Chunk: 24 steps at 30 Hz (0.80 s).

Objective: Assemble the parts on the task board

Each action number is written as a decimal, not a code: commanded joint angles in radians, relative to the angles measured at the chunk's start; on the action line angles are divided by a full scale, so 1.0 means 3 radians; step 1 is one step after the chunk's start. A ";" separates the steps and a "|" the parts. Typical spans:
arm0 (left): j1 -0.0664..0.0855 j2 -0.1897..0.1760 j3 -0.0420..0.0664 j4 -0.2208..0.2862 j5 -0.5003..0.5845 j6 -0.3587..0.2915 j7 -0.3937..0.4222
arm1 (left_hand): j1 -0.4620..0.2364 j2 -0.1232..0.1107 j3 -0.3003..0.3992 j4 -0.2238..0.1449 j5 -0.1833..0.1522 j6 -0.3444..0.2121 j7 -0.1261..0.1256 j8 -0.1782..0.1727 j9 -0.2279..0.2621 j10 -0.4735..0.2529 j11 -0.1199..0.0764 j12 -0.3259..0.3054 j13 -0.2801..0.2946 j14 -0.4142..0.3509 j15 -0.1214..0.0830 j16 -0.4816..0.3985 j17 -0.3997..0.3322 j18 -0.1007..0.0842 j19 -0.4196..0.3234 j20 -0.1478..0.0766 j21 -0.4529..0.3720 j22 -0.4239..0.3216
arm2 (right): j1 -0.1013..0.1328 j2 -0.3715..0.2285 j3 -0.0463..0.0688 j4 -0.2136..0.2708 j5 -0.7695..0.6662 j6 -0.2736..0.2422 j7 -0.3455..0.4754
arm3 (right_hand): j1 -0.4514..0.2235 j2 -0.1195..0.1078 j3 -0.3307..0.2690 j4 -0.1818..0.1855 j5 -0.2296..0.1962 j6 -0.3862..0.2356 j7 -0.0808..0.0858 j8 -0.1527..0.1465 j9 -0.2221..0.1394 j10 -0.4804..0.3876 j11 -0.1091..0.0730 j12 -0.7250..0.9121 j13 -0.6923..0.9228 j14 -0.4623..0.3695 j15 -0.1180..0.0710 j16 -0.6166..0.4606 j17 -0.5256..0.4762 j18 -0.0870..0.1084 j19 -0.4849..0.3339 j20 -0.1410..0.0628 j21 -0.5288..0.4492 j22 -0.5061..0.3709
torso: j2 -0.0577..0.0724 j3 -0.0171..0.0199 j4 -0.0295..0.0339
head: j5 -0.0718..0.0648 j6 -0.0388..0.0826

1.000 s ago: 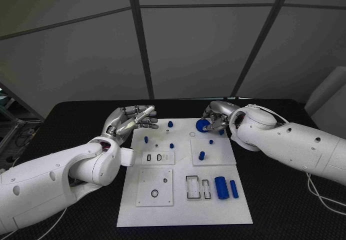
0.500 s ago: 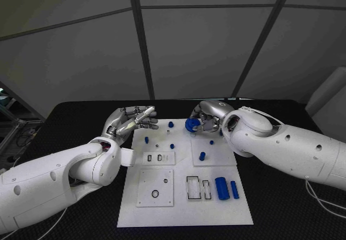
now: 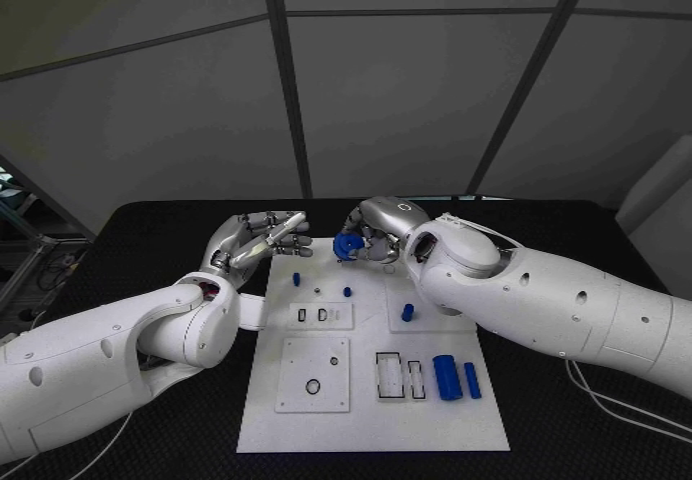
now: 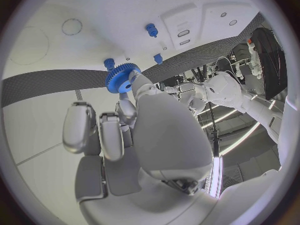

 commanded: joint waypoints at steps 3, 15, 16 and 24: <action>0.0006 -0.0007 0.0006 -0.0020 -0.0021 0.0001 0.0054 | 0.0000 0.0040 -0.0002 -0.0012 0.0010 0.0014 0.0016 -0.0021 -0.0002 -0.0007 0.0011 -0.0017 -0.0002 -0.0032 0.0000 -0.0019 0.0007 0.0157 -0.0023 0.0009 0.0000 0.0000 | 0.0005 0.0107 -0.0011 -0.0128 -0.0078 0.0014 0.0052 | -0.0038 -0.0009 0.0029 -0.0003 0.0008 0.0020 0.0006 0.0013 0.0004 0.0019 0.0003 0.0014 -0.0001 0.0236 -0.0018 0.0010 0.0339 -0.0042 0.0015 0.0001 0.0019 -0.0003 | 0.0000 0.0001 -0.0002 | 0.0010 -0.0010; 0.0007 -0.0012 0.0008 -0.0026 -0.0015 -0.0014 0.0063 | 0.0001 0.0041 -0.0003 -0.0013 0.0010 0.0016 0.0016 -0.0021 -0.0001 -0.0005 0.0011 -0.0017 -0.0001 -0.0033 0.0000 -0.0022 0.0008 0.0157 -0.0026 0.0009 -0.0001 -0.0001 | 0.0003 0.0209 -0.0103 -0.0257 -0.0044 0.0191 0.0083 | -0.0069 -0.0023 0.0047 0.0002 -0.0016 0.0018 0.0009 0.0001 -0.0004 0.0015 0.0007 0.0014 0.0001 0.0235 -0.0016 0.0008 0.0336 -0.0042 0.0012 0.0002 0.0018 -0.0005 | 0.0000 0.0008 -0.0010 | 0.0022 -0.0023; 0.0007 -0.0012 0.0008 -0.0026 -0.0013 -0.0015 0.0064 | 0.0001 0.0041 -0.0003 -0.0013 0.0010 0.0016 0.0016 -0.0021 -0.0001 -0.0005 0.0011 -0.0017 -0.0001 -0.0033 0.0000 -0.0022 0.0008 0.0157 -0.0026 0.0009 -0.0001 -0.0001 | 0.0002 0.0214 -0.0107 -0.0264 -0.0042 0.0203 0.0085 | -0.0069 -0.0023 0.0047 0.0002 -0.0016 0.0018 0.0009 0.0001 -0.0004 0.0015 0.0007 0.0014 0.0001 0.0235 -0.0016 0.0008 0.0336 -0.0042 0.0012 0.0002 0.0018 -0.0005 | 0.0000 0.0009 -0.0010 | 0.0022 -0.0023; 0.0007 -0.0011 0.0010 -0.0030 -0.0009 -0.0022 0.0068 | -0.0001 0.0043 -0.0003 -0.0013 0.0010 0.0019 0.0017 -0.0021 -0.0001 -0.0002 0.0011 -0.0017 0.0000 -0.0035 0.0001 -0.0025 0.0010 0.0157 -0.0030 0.0010 -0.0002 -0.0001 | 0.0000 0.0245 -0.0123 -0.0299 -0.0033 0.0251 0.0099 | -0.0085 -0.0032 0.0054 0.0005 -0.0026 0.0016 0.0011 -0.0005 -0.0007 0.0011 0.0008 0.0013 0.0000 0.0235 -0.0015 0.0007 0.0335 -0.0042 0.0011 0.0003 0.0018 -0.0006 | -0.0001 0.0007 -0.0009 | 0.0029 -0.0036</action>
